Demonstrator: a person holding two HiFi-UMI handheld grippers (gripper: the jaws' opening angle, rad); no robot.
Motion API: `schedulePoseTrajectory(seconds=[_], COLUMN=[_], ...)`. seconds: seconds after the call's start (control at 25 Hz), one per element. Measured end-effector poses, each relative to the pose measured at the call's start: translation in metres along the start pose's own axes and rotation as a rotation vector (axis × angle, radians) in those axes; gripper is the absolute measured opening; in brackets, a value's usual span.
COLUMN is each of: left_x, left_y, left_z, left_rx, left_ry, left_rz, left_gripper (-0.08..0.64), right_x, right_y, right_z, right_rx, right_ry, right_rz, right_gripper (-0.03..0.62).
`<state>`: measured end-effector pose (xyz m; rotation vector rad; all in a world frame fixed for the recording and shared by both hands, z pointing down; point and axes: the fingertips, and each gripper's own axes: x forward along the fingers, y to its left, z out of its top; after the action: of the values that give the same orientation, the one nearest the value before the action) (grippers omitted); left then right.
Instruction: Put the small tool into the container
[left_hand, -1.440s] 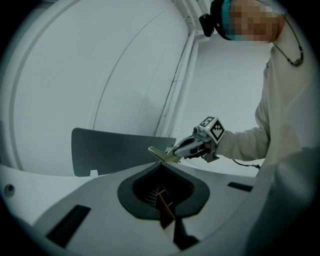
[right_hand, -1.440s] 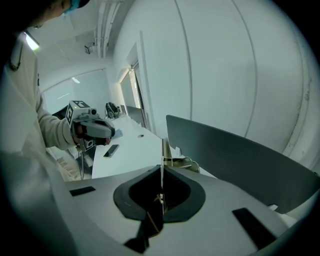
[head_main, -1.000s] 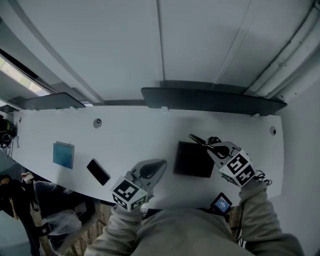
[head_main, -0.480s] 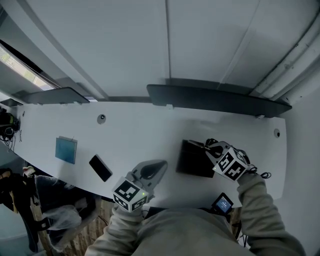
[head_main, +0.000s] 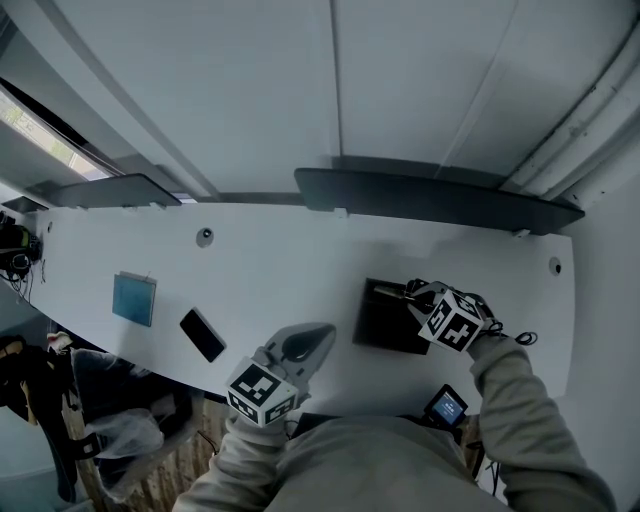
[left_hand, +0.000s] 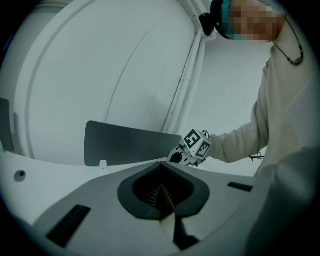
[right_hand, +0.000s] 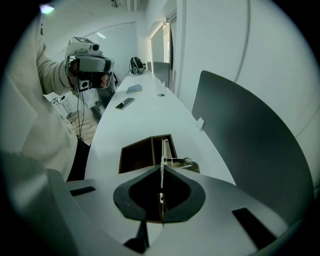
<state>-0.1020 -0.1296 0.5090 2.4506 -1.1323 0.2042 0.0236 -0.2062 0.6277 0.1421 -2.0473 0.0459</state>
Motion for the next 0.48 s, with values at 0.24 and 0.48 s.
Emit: schedulePoseTrajectory(seconds=[0.24,0.48], left_x=[-0.001,-0.004], left_y=[-0.007,-0.005], left_z=[-0.005,-0.004], left_rx=[-0.01,-0.011], left_ry=[0.008,0.004], left_rz=[-0.011,-0.009], left_gripper=[0.002,0.002], right_x=[0.007,0.019], right_y=[0.003,0.011], right_z=[0.007,0.009], right_rx=[-0.046,-0.064], right_ry=[0.052,0.079], right_rz=[0.018,0.037], right_gripper=[0.021,0.021])
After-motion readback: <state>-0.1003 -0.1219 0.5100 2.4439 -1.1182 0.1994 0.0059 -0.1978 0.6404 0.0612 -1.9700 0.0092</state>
